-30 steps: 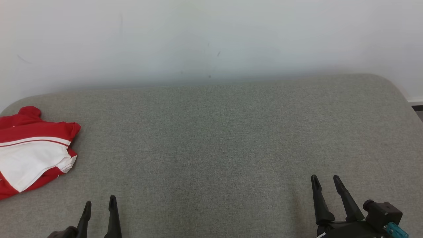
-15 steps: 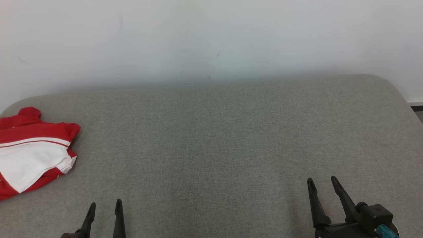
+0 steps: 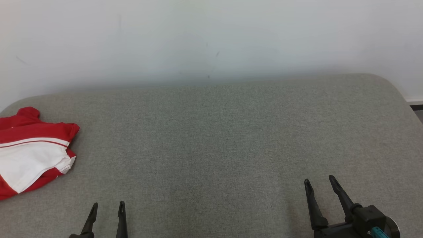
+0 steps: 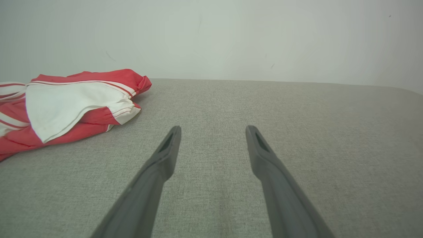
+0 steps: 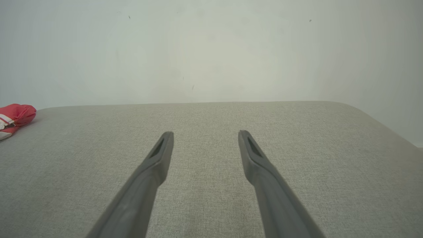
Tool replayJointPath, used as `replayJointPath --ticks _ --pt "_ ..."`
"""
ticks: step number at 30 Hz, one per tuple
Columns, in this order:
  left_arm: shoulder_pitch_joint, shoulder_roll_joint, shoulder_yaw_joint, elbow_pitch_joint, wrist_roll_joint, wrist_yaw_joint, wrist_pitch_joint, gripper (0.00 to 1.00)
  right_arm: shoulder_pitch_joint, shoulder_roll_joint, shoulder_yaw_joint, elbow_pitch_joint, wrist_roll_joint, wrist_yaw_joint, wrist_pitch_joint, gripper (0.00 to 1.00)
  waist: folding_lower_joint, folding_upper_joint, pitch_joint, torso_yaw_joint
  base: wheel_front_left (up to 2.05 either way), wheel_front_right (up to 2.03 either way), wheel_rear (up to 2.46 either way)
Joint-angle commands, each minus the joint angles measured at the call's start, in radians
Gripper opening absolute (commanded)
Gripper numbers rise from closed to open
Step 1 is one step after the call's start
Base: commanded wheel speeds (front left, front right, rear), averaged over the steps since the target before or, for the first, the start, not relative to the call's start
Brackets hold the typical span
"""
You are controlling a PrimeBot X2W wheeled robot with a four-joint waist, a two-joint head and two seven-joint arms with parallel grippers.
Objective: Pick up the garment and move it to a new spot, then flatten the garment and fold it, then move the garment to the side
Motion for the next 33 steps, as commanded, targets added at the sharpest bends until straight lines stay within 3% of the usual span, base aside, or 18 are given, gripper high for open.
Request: replayJointPath --ticks 1,18,24,33 --pt "0.007 0.005 0.001 0.001 0.018 0.003 -0.009 1.00 -0.002 -0.001 0.002 0.000 -0.019 -0.002 -0.008 1.00 0.0000 0.0000 0.002 -0.001 0.00 0.00 0.00" --pt "0.012 0.005 0.013 0.011 0.004 0.018 -0.010 1.00 0.002 -0.008 0.011 -0.008 -0.027 -0.002 -0.010 1.00 0.0000 0.0000 0.005 0.025 0.00 0.00 0.00" --pt "0.006 0.004 0.028 0.009 0.007 0.030 -0.010 1.00 0.003 -0.019 0.036 -0.010 -0.008 -0.002 -0.010 1.00 0.0000 0.0000 0.009 0.109 0.00 0.00 0.00" --pt "0.021 0.004 0.058 0.008 0.007 0.033 -0.010 1.00 -0.012 -0.011 0.090 -0.013 -0.010 -0.002 -0.010 1.00 0.0000 0.0000 0.019 0.310 0.00 0.00 0.00"
